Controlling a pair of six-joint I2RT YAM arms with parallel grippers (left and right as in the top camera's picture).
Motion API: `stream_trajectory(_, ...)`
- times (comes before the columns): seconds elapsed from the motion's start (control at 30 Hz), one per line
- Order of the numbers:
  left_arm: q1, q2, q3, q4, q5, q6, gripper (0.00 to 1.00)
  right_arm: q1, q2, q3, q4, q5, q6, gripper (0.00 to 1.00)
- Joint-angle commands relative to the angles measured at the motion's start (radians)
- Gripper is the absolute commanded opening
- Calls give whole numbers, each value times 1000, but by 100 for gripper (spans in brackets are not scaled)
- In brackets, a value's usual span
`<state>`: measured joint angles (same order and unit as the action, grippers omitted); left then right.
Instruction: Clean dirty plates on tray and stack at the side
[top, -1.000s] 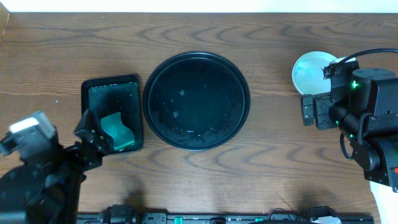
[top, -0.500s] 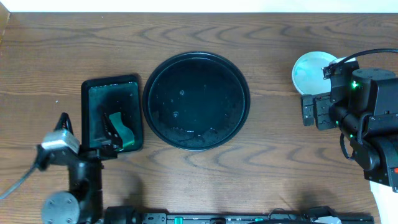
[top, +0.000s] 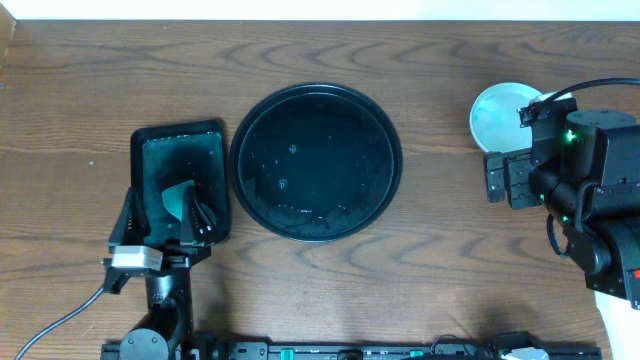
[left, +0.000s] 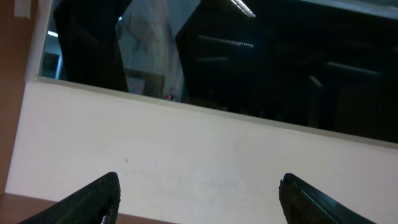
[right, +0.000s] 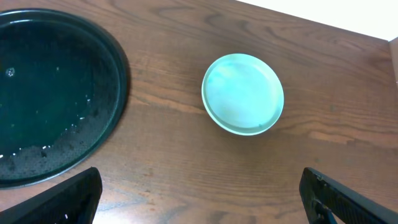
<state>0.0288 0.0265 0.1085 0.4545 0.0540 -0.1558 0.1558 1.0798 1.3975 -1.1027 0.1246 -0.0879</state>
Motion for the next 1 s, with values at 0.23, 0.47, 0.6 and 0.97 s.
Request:
stream_trajectory(0.23,-2,-25,-107,1,18,13,82,15,0,5,0,5,-7,99)
stream_trajectory(0.47,-2,-25,-105,-203,17,14,82,15,0,5,-1,5,-7,99)
stream_trajectory(0.6,-2,-25,-105,-406,16,14,82,15,0,5,-1,5,-7,99)
stream_trajectory(0.97,-2,-23,-105,-521,10,18,82,15,0,5,-2,5,-7,99)
